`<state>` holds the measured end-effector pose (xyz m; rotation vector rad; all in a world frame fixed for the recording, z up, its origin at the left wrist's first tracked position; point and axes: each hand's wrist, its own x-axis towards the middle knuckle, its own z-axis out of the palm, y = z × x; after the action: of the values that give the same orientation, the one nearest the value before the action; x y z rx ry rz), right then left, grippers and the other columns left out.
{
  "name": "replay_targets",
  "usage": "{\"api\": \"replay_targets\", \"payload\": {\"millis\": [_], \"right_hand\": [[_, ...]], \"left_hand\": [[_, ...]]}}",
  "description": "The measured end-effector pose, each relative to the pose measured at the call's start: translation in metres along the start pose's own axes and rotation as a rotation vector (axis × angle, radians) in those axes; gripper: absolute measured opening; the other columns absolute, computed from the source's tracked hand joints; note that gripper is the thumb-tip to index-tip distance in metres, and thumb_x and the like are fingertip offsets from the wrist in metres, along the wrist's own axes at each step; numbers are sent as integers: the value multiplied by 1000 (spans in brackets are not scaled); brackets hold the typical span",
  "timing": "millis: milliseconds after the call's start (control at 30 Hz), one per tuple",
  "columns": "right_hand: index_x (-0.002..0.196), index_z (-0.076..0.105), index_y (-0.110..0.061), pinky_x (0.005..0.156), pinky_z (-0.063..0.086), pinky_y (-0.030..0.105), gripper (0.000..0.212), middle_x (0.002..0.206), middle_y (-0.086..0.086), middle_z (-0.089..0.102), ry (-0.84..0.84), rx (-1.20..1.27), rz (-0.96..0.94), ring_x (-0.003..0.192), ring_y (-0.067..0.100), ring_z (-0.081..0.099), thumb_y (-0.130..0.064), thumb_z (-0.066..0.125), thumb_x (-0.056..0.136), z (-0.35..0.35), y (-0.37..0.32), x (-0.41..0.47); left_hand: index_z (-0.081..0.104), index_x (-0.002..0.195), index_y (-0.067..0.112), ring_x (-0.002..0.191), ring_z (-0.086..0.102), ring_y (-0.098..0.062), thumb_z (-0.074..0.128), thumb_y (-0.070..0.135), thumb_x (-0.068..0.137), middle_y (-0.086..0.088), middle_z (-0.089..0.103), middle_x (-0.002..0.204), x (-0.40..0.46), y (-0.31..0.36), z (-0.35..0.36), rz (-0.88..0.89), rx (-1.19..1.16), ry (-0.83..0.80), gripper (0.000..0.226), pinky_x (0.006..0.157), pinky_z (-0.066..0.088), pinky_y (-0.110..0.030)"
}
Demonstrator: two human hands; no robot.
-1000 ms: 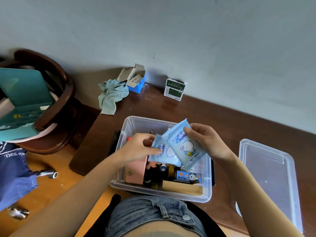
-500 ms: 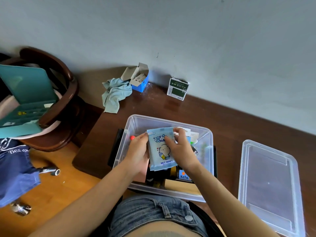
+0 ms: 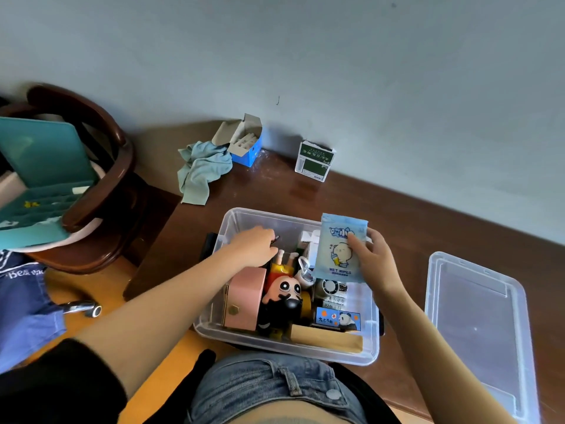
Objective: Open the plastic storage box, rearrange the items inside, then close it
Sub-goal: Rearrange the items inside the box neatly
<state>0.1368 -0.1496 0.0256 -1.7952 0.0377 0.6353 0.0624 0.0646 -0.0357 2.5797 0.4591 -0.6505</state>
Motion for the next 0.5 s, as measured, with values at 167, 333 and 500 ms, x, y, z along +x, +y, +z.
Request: {"api": "replay_targets", "payload": {"millis": [167,333,500], "right_hand": [[119,51,-12,50,52,18,25,91,-1,70,5,72,13,71,5,70,-21,54,95,-14,10,-3],[109,60,-11,58,56,23,19,93,4,74,-60,125,36,80,16,72,-17,60,92,-24,18,-5],[101,64,-10,63,56,25,16,94,4,74,-159,229,8,85,20,72,-3,62,87,-25,12,-4]], "left_hand": [[35,140,10,113,53,-25,52,32,90,-9,53,131,21,-4,7,-20,-129,-245,57,87,44,-31],[63,108,23,96,58,-14,59,50,81,6,62,107,32,-2,-5,79,-61,-429,38,82,47,-29],[68,75,23,79,61,-15,70,51,77,8,66,80,28,-5,1,175,-119,-375,28,69,43,-30]]}}
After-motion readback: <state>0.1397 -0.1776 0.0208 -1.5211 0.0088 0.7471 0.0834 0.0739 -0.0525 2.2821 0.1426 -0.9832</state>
